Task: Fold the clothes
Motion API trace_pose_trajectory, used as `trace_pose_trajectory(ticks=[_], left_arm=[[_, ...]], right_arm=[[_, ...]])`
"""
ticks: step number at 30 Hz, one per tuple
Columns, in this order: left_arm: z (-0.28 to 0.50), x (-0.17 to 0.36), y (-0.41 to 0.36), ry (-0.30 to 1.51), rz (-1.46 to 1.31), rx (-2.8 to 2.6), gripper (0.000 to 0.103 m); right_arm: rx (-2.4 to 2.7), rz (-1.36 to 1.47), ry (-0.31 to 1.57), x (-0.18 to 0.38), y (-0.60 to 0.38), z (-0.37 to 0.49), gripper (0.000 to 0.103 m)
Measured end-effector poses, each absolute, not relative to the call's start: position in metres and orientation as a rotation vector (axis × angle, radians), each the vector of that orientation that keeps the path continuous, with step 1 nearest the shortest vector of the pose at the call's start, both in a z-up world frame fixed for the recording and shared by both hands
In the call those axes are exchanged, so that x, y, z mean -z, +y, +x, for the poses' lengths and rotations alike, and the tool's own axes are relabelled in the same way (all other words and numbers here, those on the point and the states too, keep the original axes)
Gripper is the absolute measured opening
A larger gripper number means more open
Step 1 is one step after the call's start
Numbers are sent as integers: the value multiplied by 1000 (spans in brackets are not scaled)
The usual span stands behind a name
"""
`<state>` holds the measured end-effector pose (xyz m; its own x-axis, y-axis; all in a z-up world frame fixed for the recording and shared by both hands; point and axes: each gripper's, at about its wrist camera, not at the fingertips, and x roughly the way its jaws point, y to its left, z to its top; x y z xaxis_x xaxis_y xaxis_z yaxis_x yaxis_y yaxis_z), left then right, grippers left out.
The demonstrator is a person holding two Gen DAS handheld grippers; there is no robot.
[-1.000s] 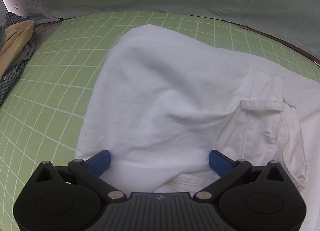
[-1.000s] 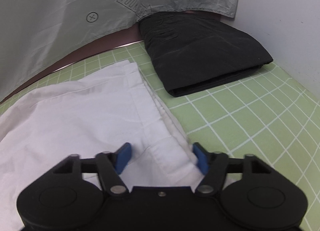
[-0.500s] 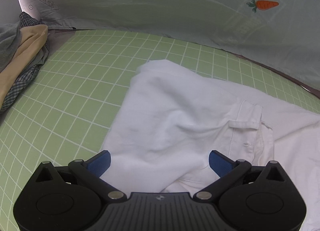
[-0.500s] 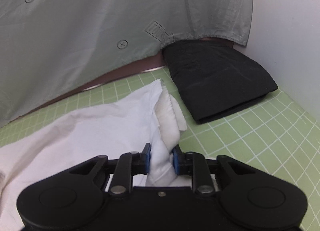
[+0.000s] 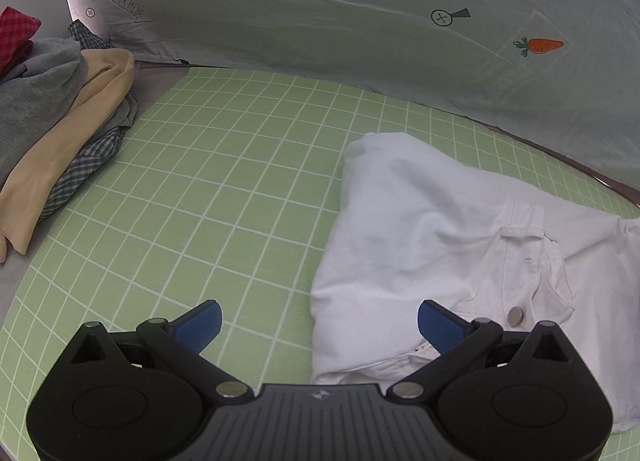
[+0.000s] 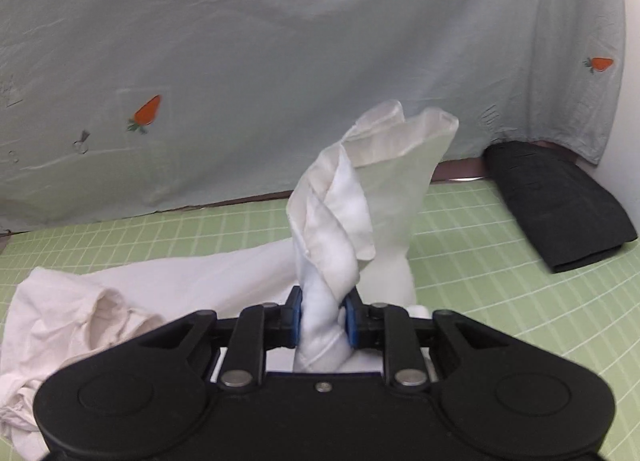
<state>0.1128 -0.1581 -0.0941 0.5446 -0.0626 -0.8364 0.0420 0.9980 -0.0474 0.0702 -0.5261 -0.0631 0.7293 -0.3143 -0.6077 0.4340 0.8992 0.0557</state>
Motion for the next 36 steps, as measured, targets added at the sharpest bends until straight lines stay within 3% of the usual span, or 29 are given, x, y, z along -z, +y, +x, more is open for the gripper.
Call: trace_pose_trajectory(ticks=[3,8,11,15,19,29,36], left_arm=[[109,98,-146,1004,-22,79,103],[102,102,-135,1014,-12,108,103],[100,98,-131,1007,-18,110,103],[92,91,-130,984,-22,108,103],[83,91,-130,953,-27,115,103],[54,121,-115,993,-114,16,103],[38,128,-116,1003,-118,-5,103]], right_arm=[[387,189,679,88,-478,85,25],[382,255,852,136,-437,97,41],[375,270,817,121,-428,85,52],[380,292,699,83,-434,60,57],[567,279,652,65,-457,47,76],[560,16,894,144,-444,70,76],[554,37,849,142,-430,62,76]])
